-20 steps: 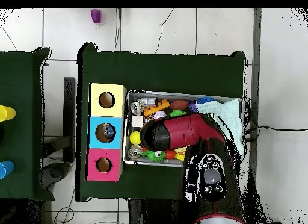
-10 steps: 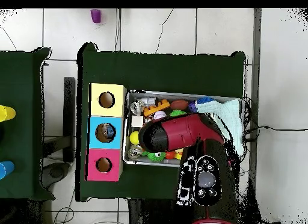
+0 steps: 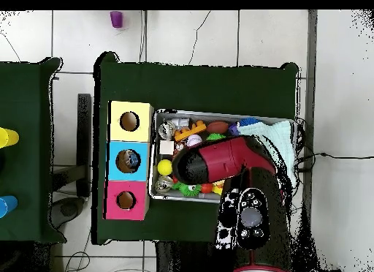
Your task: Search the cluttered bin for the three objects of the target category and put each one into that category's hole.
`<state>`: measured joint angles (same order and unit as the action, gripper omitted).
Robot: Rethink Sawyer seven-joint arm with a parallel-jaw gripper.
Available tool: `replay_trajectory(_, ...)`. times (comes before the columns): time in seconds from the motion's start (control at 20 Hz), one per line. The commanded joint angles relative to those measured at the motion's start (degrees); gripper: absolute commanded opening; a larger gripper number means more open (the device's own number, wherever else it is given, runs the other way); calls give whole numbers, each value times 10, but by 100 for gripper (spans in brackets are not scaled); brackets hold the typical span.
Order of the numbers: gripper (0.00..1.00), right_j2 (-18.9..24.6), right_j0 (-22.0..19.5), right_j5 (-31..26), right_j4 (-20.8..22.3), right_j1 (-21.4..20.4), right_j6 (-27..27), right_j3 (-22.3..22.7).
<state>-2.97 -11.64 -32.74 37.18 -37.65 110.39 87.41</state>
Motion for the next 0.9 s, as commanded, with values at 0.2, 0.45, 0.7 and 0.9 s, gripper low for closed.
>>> replay_trajectory(0.2, 100, 23, -43, 0, 57, 50, -68, -48)
replay_trajectory(0.45, 100, 25, -55, 0, 69, 59, -73, -47)
replay_trajectory(0.7, 100, 8, -50, -1, 89, 55, -60, -35)
replay_trajectory(0.9, 100, -7, -45, -12, 98, 39, -57, -6)
